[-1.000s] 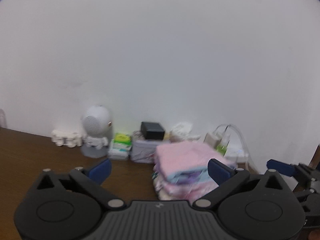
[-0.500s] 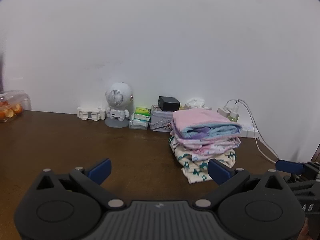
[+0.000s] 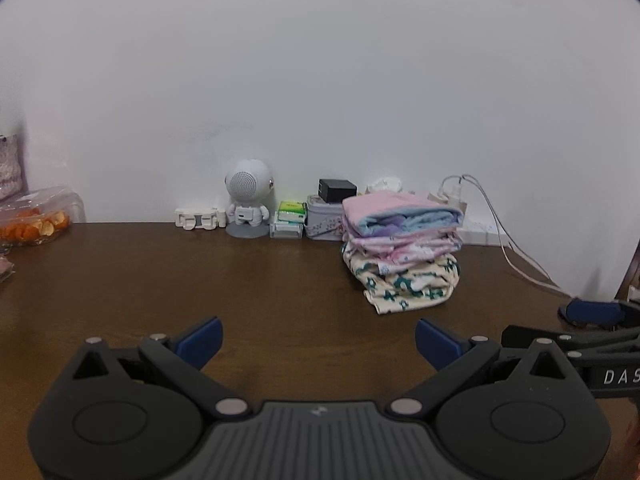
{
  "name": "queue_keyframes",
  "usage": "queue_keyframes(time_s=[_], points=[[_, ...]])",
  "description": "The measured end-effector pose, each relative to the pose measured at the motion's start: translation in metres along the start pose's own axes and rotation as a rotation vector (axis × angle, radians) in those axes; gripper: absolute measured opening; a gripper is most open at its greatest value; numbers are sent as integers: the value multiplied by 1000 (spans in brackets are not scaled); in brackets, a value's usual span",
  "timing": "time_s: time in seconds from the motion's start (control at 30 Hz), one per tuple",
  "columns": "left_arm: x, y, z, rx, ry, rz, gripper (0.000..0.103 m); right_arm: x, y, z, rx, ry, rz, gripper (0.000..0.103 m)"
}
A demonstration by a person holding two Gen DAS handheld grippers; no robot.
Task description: Fold clothes
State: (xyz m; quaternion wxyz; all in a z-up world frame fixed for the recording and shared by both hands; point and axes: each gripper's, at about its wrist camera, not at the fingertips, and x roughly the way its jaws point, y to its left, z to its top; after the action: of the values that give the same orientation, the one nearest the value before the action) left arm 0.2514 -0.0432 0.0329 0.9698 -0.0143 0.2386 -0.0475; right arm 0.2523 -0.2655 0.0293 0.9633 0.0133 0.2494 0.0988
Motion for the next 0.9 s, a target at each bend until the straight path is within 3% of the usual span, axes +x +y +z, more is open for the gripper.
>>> queue_keyframes(time_s=[0.4,0.67,0.9], points=[[-50,-8,-24,70,6,10,103,-44,16,-19,-26,22,-19,103],[-103,-12,-53,112,5,-13,103,-93,33,-40,-33,35,-11,103],[-146,-9,-80,90,27,-28,103,-136,53,-69,-2,60,24,103]])
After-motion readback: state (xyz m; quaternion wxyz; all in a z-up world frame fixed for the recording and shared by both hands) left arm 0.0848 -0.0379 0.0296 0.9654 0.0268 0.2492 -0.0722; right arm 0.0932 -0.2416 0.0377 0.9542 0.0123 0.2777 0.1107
